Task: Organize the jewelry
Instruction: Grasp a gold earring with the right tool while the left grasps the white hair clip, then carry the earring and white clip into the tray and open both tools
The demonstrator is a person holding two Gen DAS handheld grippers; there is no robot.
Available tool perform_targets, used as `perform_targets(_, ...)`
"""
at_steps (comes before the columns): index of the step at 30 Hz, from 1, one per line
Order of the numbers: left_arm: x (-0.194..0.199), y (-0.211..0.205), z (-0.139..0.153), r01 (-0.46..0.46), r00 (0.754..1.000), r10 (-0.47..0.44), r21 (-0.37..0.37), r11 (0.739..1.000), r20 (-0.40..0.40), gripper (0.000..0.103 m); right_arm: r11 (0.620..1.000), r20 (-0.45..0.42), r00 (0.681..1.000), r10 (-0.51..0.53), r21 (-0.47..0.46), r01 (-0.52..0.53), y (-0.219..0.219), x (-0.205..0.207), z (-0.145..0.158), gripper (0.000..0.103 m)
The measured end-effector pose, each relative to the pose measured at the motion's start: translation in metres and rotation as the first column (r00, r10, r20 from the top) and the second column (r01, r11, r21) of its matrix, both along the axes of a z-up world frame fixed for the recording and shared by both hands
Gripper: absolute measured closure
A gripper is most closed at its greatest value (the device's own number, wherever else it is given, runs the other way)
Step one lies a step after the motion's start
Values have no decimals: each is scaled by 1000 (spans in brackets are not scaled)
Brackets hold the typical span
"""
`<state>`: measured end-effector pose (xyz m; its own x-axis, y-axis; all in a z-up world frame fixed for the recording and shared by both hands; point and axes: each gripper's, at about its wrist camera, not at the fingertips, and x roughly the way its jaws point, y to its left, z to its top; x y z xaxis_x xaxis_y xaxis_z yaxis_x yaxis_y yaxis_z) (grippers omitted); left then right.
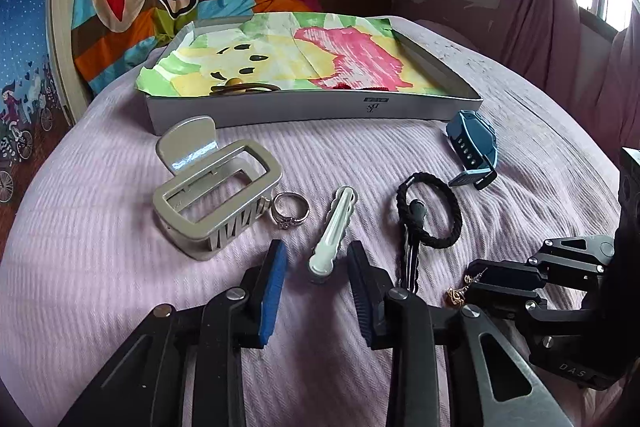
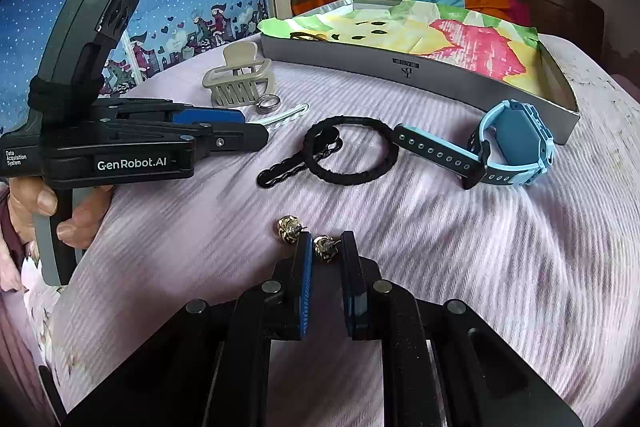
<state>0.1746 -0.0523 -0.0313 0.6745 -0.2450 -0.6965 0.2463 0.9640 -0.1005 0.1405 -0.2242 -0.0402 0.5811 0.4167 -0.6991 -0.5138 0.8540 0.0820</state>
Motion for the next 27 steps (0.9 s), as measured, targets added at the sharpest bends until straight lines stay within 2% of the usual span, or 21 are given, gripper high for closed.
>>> perform_targets(1, 0, -1, 0, 5, 1000, -5, 1, 1000, 0, 82, 1000, 1, 1000, -3, 3, 3, -1, 0, 0, 91)
perform_targets(3, 0, -2, -1, 14, 1000, -14, 4, 1000, -1, 86, 1000, 2, 1000, -8, 9, 8, -1, 1, 0, 91)
perform_targets(14, -17, -8, 1, 45, 999, -45, -3, 999, 13, 87, 999, 29, 999, -27, 28, 26, -1, 6, 3, 91)
perform_targets(27, -31, -5, 24, -32, 996, 38, -77, 997, 78, 87, 993, 107, 992, -70, 104, 59, -10, 2, 22, 91)
